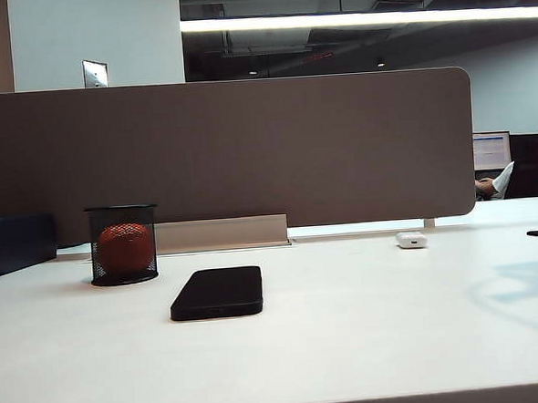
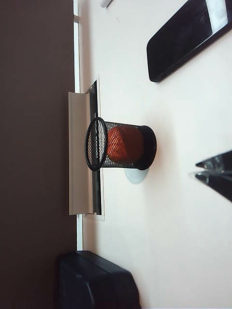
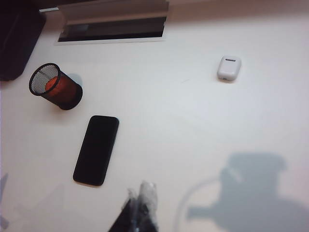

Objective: Find the wireless headphone case on the desktop and place it on the left side of the phone.

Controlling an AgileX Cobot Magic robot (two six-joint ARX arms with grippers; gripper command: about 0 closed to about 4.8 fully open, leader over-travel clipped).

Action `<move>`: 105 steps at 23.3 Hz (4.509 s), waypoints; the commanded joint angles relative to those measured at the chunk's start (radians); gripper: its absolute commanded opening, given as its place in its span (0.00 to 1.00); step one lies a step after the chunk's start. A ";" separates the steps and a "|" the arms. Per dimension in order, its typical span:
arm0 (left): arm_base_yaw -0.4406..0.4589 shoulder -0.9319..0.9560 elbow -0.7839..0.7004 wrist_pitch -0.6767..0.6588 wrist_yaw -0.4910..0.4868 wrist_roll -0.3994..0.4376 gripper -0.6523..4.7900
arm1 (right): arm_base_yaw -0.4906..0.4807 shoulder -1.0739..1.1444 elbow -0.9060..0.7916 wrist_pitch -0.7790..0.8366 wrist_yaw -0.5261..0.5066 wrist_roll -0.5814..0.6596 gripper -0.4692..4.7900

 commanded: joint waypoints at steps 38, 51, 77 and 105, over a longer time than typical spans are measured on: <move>-0.001 0.000 0.001 -0.026 0.000 0.007 0.11 | 0.001 0.218 0.004 0.219 0.106 0.001 0.21; -0.001 0.001 0.001 -0.042 0.000 0.006 0.11 | 0.002 0.433 0.004 0.481 0.037 0.001 0.64; -0.001 0.000 0.001 -0.047 0.001 0.006 0.11 | 0.059 0.848 0.005 0.853 0.101 0.006 1.00; -0.001 0.000 0.001 -0.047 0.000 0.007 0.11 | 0.066 1.045 0.104 0.909 0.203 0.014 1.00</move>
